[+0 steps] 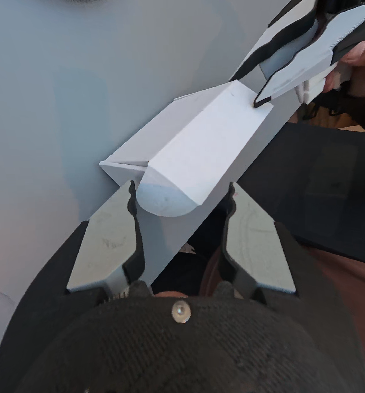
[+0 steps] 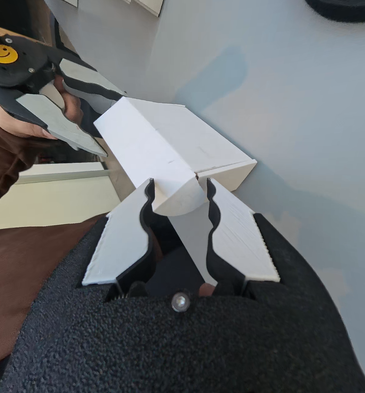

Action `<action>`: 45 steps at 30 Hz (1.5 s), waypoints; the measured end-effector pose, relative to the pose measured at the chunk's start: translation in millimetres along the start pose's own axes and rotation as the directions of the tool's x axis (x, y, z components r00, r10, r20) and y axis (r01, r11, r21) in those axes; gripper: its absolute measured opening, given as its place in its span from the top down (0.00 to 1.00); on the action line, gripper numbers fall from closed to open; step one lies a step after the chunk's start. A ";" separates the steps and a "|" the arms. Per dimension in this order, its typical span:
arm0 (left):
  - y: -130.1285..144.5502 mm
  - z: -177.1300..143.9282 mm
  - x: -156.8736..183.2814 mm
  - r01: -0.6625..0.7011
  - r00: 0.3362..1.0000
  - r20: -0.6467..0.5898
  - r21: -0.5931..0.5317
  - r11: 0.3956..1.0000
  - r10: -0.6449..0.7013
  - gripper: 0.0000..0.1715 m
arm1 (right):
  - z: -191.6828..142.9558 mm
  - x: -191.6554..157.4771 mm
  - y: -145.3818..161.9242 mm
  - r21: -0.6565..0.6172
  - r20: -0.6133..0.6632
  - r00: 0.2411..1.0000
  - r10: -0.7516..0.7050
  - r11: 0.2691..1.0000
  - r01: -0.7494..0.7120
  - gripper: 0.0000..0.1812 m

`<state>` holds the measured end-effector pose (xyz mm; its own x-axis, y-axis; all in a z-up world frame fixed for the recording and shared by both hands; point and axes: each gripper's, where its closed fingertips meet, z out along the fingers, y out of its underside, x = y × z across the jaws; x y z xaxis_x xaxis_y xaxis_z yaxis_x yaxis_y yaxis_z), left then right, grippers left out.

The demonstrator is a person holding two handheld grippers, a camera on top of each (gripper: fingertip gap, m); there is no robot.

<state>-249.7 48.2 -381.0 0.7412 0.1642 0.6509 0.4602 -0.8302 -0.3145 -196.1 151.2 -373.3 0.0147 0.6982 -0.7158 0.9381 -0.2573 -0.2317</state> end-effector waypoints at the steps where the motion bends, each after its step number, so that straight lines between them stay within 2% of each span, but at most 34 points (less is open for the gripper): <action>1: 1.3 -3.0 0.7 -0.022 1.000 0.009 -0.008 1.000 0.022 0.50 | -3.2 -0.8 0.7 0.002 -0.020 0.999 -0.040 0.999 0.040 0.73; 4: 6.0 -16.4 3.7 -0.125 0.990 0.058 -0.022 0.992 0.126 0.53 | -17.7 1.3 6.7 -0.012 -0.135 0.969 -0.208 0.978 0.208 0.71; 8: 14.0 -32.1 -1.9 -0.264 0.947 0.167 -0.084 0.961 0.274 0.56 | -36.3 0.8 19.0 -0.075 -0.267 0.864 -0.426 0.903 0.422 0.70; 12: 17.1 -33.6 -12.9 -0.324 0.904 0.235 -0.168 0.931 0.357 0.57 | -39.2 10.0 20.5 -0.193 -0.390 0.741 -0.546 0.836 0.515 0.71; 15: 8.6 -30.4 -9.2 -0.323 0.906 0.228 -0.176 0.930 0.358 0.60 | -28.5 6.3 15.2 -0.229 -0.390 0.729 -0.563 0.826 0.515 0.72; 20: 5.0 -14.9 -16.5 -0.281 0.916 0.209 -0.274 0.920 0.342 0.66 | -9.9 10.7 11.3 -0.261 -0.358 0.769 -0.530 0.847 0.462 0.78; 23: 0.6 -13.4 -11.3 -0.264 0.928 0.190 -0.268 0.926 0.320 0.75 | -7.4 6.4 6.3 -0.261 -0.352 0.772 -0.529 0.848 0.461 0.93; 26: -4.5 -20.7 -13.4 -0.261 0.924 0.206 -0.275 0.925 0.322 0.91 | -10.6 4.8 2.8 -0.283 -0.369 0.769 -0.522 0.851 0.442 0.95; 28: -10.0 -25.4 -11.8 -0.242 0.934 0.198 -0.259 0.935 0.297 0.95 | -13.3 0.7 0.9 -0.278 -0.363 0.789 -0.496 0.866 0.416 0.96; 31: -14.7 -27.9 -9.1 -0.172 0.962 0.168 -0.236 0.956 0.215 0.96 | -15.8 -3.4 1.3 -0.274 -0.333 0.843 -0.422 0.899 0.342 0.96; 34: -17.0 -27.7 -2.4 -0.042 0.994 0.087 -0.191 0.981 0.060 0.96 | -19.0 -5.0 0.5 -0.253 -0.295 0.902 -0.316 0.936 0.245 0.96; 36: -20.1 -28.5 2.3 0.044 0.999 0.020 -0.155 0.987 -0.041 0.95 | -20.8 -8.8 -3.4 -0.211 -0.246 0.946 -0.211 0.964 0.160 0.96; 39: -26.0 -31.9 -1.8 0.119 0.992 -0.018 -0.121 0.985 -0.122 0.95 | -21.5 -14.1 -7.7 -0.180 -0.166 0.981 -0.095 0.982 0.065 0.96; 41: -26.1 -31.8 -3.4 0.131 0.991 -0.024 -0.117 0.984 -0.135 0.95 | -20.1 -12.0 -8.8 -0.171 -0.160 0.984 -0.075 0.984 0.048 0.96; 45: -20.2 -31.2 -0.3 0.066 0.998 0.028 -0.120 0.991 -0.063 0.95 | -17.6 -11.2 -6.9 -0.159 -0.155 0.986 -0.055 0.987 0.030 0.96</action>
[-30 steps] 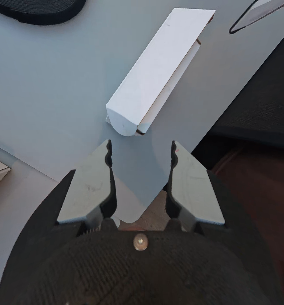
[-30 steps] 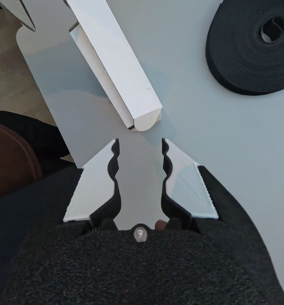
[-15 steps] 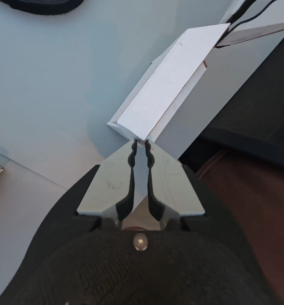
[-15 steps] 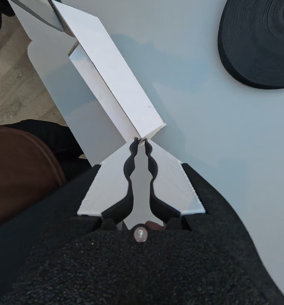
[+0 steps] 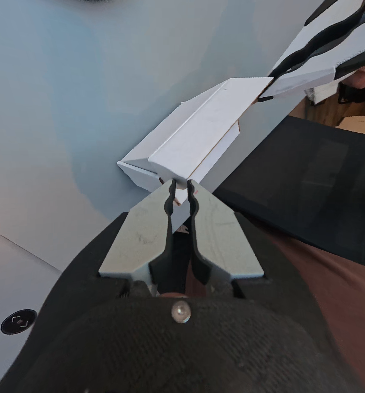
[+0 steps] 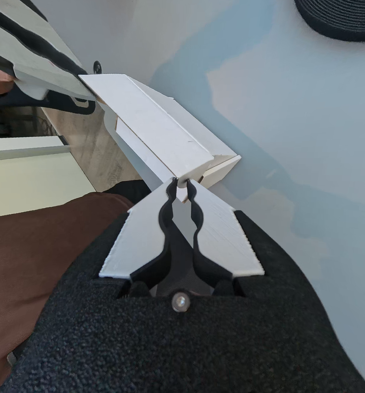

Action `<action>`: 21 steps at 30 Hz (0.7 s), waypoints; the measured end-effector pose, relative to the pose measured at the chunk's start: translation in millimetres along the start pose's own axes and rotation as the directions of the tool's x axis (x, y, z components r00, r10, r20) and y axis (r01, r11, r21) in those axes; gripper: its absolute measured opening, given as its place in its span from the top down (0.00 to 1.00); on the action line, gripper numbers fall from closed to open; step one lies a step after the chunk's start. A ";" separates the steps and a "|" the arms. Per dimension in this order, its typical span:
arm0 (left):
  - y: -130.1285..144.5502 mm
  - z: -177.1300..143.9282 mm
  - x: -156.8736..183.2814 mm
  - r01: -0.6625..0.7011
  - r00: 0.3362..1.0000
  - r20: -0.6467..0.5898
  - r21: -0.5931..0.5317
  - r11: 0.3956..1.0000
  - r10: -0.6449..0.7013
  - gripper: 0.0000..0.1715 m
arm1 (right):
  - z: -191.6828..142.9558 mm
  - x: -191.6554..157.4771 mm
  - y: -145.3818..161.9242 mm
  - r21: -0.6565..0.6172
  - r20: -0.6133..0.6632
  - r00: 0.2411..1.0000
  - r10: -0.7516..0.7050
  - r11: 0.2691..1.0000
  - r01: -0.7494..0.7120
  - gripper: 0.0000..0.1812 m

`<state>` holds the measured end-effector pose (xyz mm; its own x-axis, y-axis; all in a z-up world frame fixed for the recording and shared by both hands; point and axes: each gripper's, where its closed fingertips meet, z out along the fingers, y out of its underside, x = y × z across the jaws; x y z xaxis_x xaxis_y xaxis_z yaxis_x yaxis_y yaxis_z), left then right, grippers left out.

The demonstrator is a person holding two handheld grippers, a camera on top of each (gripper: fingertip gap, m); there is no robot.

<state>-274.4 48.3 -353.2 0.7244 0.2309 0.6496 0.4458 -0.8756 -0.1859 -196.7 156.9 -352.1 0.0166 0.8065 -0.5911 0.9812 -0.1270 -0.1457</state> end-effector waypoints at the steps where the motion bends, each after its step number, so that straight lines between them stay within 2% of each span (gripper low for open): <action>1: 0.8 0.1 0.2 -0.015 1.000 0.020 0.005 1.000 0.015 0.95 | 0.1 -0.7 1.1 -0.003 0.000 1.000 -0.008 1.000 0.008 0.96; 5: 6.0 1.0 3.3 -0.117 0.986 0.122 0.036 0.992 0.112 0.96 | 0.0 -5.1 10.0 -0.014 -0.017 0.996 -0.083 0.996 0.083 0.95; 9: 5.0 1.8 2.0 -0.192 0.968 0.190 0.120 0.974 0.167 0.96 | 1.3 -3.7 9.3 0.045 -0.046 0.989 -0.142 0.989 0.144 0.93; 12: 2.0 1.8 -1.0 -0.268 0.952 0.194 0.157 0.950 0.237 0.95 | 1.9 -0.3 6.3 0.060 -0.104 0.968 -0.227 0.970 0.234 0.92; 14: 2.4 1.0 -3.7 -0.326 0.934 0.200 0.144 0.934 0.295 0.93 | 2.8 2.2 5.8 0.045 -0.139 0.955 -0.262 0.962 0.270 0.96; 16: 6.4 -1.0 -9.7 -0.374 0.911 0.225 0.103 0.922 0.345 0.83 | 3.3 2.1 5.9 0.034 -0.137 0.955 -0.263 0.962 0.270 0.96; 19: 14.2 -3.4 -22.3 -0.445 0.871 0.261 0.059 0.893 0.417 0.58 | 2.1 0.9 5.6 0.043 -0.113 0.961 -0.254 0.965 0.260 0.95; 21: 19.1 0.2 -30.0 -0.507 0.832 0.276 0.024 0.861 0.482 0.46 | 0.9 -2.6 5.6 0.052 -0.088 0.960 -0.266 0.961 0.271 0.92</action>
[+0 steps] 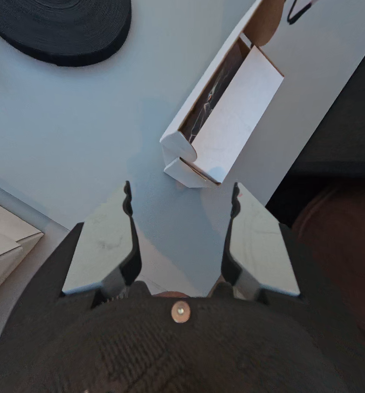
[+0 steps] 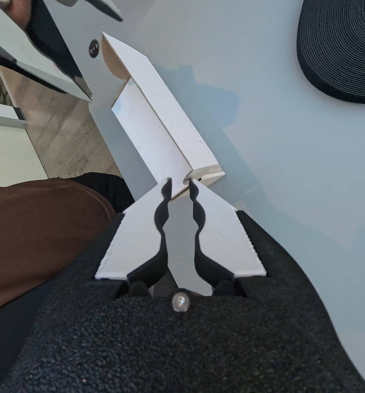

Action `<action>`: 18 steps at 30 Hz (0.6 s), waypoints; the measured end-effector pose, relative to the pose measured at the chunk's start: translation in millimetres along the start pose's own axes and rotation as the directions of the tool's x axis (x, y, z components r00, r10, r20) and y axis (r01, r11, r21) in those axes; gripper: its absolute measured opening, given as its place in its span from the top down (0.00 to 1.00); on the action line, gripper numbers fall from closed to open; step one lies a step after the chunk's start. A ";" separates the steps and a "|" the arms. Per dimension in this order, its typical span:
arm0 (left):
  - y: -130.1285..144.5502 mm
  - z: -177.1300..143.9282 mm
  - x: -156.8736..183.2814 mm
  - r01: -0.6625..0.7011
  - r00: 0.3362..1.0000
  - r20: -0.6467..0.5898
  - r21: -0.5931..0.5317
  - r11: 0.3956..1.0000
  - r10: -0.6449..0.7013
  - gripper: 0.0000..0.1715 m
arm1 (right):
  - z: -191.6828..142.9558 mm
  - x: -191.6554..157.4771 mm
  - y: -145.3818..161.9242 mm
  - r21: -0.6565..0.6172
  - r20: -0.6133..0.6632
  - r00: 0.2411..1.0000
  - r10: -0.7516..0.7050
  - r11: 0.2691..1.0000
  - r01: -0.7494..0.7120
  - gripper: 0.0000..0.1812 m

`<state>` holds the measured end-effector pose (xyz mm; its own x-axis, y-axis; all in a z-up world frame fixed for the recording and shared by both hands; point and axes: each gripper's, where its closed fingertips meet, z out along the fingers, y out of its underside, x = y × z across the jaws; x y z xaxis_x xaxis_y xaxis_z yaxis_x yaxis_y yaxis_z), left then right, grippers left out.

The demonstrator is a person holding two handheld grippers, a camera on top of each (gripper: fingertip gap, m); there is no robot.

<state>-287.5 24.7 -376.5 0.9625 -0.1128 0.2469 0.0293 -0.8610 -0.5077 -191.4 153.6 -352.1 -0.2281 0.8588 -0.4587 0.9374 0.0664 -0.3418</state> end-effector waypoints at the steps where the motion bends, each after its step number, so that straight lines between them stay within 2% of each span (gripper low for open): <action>1: 1.5 3.3 -0.3 -0.049 0.999 0.002 0.002 0.999 0.049 0.41 | -0.6 -1.2 0.2 0.000 0.007 1.000 -0.016 1.000 0.016 0.90; 4: 3.2 14.8 -7.2 -0.202 0.978 0.046 -0.029 0.979 0.203 0.33 | -3.2 -1.1 1.1 -0.005 0.000 0.996 -0.092 0.996 0.092 0.82; 6: -0.8 20.4 -9.0 -0.268 0.961 0.052 -0.039 0.963 0.270 0.33 | -5.0 3.1 1.7 -0.008 -0.033 0.988 -0.154 0.988 0.154 0.76; 8: -5.2 26.1 -6.9 -0.286 0.958 0.027 -0.035 0.958 0.287 0.33 | -4.2 8.8 3.5 -0.012 -0.077 0.971 -0.225 0.974 0.224 0.68; 11: -4.6 35.7 1.1 -0.294 0.955 -0.043 -0.042 0.955 0.293 0.32 | 3.3 14.0 9.4 -0.020 -0.121 0.945 -0.302 0.953 0.302 0.64; 14: -1.6 43.7 13.1 -0.338 0.939 -0.090 -0.039 0.941 0.333 0.35 | 18.8 11.1 16.8 -0.023 -0.110 0.932 -0.346 0.938 0.345 0.60; 18: 4.7 53.2 15.9 -0.365 0.928 -0.103 -0.048 0.930 0.359 0.44 | 36.7 21.7 5.6 0.005 -0.188 0.907 -0.376 0.923 0.384 0.53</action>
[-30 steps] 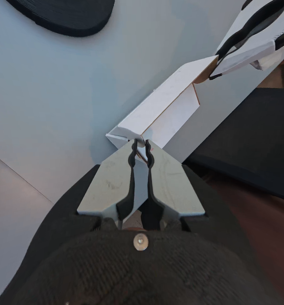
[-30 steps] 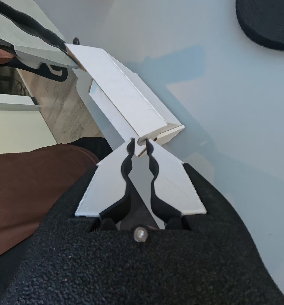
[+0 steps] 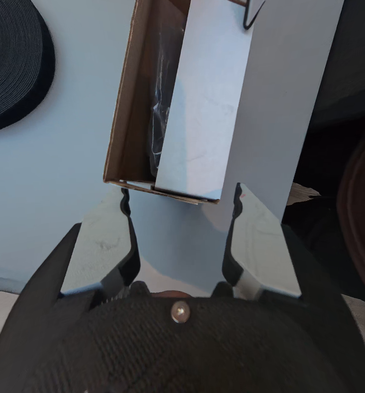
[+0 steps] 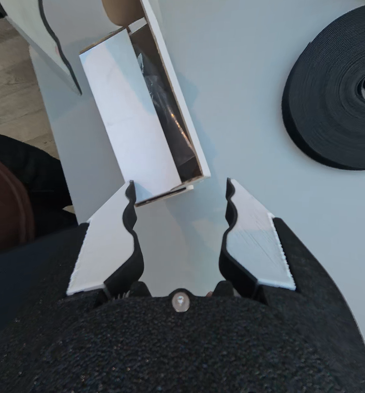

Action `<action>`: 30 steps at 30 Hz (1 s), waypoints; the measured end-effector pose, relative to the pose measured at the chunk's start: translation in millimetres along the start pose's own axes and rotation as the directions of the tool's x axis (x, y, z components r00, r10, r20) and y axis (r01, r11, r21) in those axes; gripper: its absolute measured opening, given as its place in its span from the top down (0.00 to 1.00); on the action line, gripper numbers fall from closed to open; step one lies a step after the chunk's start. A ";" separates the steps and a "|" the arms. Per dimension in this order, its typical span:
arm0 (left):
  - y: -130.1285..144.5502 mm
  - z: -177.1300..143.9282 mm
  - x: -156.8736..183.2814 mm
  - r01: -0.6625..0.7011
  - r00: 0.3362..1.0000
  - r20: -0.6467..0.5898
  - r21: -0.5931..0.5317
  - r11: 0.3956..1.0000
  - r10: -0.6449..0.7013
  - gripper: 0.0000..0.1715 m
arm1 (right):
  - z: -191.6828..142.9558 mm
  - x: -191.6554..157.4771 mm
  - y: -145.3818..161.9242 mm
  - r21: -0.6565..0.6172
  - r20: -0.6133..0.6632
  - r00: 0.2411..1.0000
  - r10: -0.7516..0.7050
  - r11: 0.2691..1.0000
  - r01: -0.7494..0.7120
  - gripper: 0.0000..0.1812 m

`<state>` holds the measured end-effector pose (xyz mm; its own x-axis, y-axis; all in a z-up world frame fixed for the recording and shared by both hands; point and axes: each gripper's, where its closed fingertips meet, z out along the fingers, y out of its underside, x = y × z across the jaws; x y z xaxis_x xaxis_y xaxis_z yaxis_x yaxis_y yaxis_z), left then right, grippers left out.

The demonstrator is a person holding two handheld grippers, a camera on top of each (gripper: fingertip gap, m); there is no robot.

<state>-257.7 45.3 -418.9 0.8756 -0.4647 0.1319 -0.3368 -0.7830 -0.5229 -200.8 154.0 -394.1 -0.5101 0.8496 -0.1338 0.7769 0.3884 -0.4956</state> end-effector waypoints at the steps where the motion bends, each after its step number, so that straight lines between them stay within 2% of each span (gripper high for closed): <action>1: -0.4 0.9 -1.4 0.007 1.000 0.002 0.007 1.000 -0.007 0.46 | 3.7 -1.8 -2.7 0.007 0.016 1.000 -0.007 1.000 0.007 0.53; 4: -5.3 -0.5 -2.1 0.034 0.999 -0.026 0.056 0.998 -0.033 0.52 | 8.8 -12.2 -5.0 -0.001 0.089 0.995 -0.043 0.999 0.044 0.53; 8: -5.7 -1.2 -0.6 0.034 0.999 -0.031 0.071 0.997 -0.032 0.54 | -3.9 -19.4 -7.5 -0.015 0.079 0.988 -0.133 0.991 0.135 0.54; 11: -6.5 -6.7 -1.1 0.009 1.000 -0.020 0.081 0.997 -0.007 0.52 | -12.5 -20.5 -5.3 -0.021 0.085 0.987 -0.137 0.990 0.139 0.45; 12: -6.9 -8.4 -2.3 -0.009 1.000 -0.009 0.077 0.997 0.010 0.49 | -10.6 -17.6 -1.9 -0.041 0.072 0.988 -0.138 0.989 0.141 0.43; 13: -7.6 -8.8 -1.6 -0.026 1.000 -0.011 0.067 0.997 0.026 0.44 | -7.7 -17.3 1.0 -0.059 0.073 0.987 -0.144 0.987 0.148 0.43; 17: -8.8 -2.5 -4.0 -0.086 0.996 -0.007 0.020 0.996 0.086 0.39 | 6.5 -30.0 6.2 -0.101 0.110 0.977 -0.181 0.976 0.193 0.43; 19: -13.3 -1.5 -4.7 -0.081 0.997 -0.009 0.040 0.996 0.081 0.47 | 12.2 -36.7 11.0 -0.120 0.116 0.968 -0.221 0.965 0.234 0.45; 23: -17.2 -4.0 0.5 -0.097 0.995 -0.006 0.082 0.992 0.098 0.62 | 15.0 -40.2 13.9 -0.121 0.093 0.962 -0.257 0.956 0.267 0.60; 30: -13.6 -7.4 -0.8 -0.064 0.996 0.068 0.113 0.992 0.056 0.65 | 15.2 -32.6 7.5 -0.106 -0.001 0.973 -0.230 0.968 0.229 0.65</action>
<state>-256.4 53.2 -405.7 0.8767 -0.4789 0.0450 -0.3505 -0.7001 -0.6221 -183.9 123.8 -406.5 -0.6749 0.7378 -0.0151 0.6741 0.6081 -0.4194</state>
